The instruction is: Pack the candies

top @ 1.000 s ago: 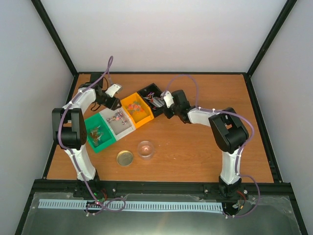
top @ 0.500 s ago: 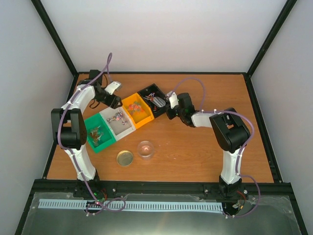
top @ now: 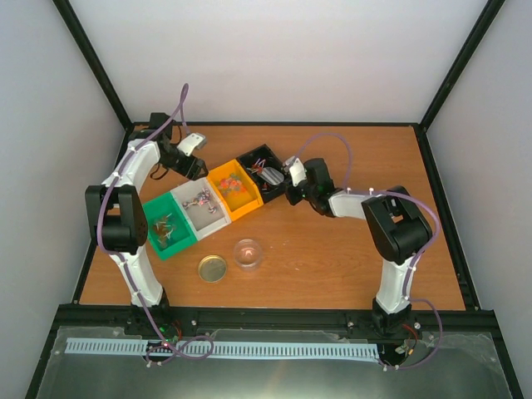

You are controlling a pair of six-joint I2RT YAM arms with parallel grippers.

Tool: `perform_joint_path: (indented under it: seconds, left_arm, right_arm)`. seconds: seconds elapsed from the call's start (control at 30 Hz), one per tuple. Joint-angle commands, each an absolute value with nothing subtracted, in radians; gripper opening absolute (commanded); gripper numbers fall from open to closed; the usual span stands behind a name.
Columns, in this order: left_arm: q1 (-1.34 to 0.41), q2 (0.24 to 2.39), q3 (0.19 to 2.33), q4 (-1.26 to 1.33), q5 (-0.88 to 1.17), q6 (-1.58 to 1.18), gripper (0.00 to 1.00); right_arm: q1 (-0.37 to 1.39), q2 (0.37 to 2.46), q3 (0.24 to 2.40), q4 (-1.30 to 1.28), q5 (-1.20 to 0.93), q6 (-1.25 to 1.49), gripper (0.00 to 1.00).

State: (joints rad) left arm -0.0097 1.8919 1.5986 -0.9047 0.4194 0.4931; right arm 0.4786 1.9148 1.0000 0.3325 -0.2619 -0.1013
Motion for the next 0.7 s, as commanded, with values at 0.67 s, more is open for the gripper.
perform_joint_path:
  seconds: [0.67]
  left_arm:
    - [-0.050, 1.969, 1.652, -0.921, 0.423, 0.557, 0.70]
  right_arm:
    - [0.490, 1.938, 1.575, -0.703, -0.163, -0.378, 0.03]
